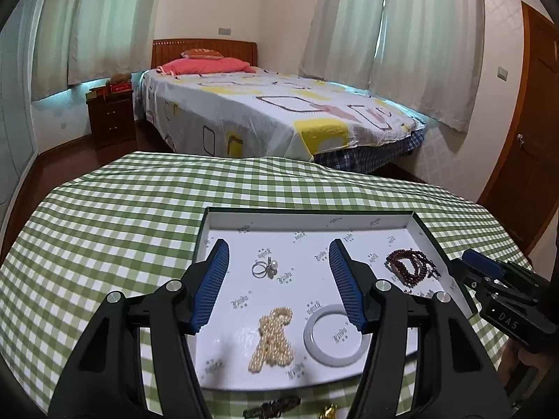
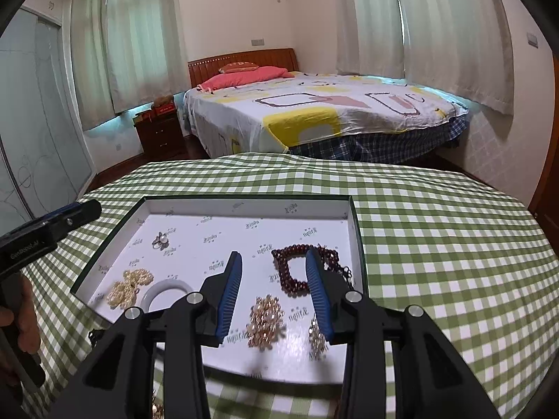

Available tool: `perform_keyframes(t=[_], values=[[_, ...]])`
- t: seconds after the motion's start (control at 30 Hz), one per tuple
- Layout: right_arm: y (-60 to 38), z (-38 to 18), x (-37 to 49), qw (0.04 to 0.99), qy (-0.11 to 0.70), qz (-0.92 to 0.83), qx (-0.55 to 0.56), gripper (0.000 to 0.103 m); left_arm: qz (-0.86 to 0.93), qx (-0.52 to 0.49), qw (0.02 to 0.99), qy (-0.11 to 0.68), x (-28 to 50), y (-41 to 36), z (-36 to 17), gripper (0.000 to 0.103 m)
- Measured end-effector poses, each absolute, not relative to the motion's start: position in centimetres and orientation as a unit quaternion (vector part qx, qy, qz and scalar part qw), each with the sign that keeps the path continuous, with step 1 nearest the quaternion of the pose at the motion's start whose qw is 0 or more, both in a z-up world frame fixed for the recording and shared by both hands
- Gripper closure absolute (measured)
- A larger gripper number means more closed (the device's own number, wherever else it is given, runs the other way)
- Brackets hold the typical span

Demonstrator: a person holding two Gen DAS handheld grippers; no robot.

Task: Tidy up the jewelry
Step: 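Withdraw the left tool and close it on the black beaded tassel pendant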

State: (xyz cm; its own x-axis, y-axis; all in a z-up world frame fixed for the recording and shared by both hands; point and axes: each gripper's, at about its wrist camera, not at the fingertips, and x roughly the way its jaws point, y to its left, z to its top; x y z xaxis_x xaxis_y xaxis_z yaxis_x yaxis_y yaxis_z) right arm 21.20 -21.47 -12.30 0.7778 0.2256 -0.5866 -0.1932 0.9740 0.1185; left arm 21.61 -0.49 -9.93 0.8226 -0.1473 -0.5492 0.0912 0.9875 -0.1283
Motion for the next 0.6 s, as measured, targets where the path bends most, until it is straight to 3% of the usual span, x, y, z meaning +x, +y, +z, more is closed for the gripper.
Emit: perform_keyframes(t=[0.6], values=[[-21.6, -14.6, 14.4, 0.941, 0.322, 0.101, 0.028, 0.064, -0.049, -0.036, 0.953, 0.297, 13.7, 0.3, -12.5, 0.046]])
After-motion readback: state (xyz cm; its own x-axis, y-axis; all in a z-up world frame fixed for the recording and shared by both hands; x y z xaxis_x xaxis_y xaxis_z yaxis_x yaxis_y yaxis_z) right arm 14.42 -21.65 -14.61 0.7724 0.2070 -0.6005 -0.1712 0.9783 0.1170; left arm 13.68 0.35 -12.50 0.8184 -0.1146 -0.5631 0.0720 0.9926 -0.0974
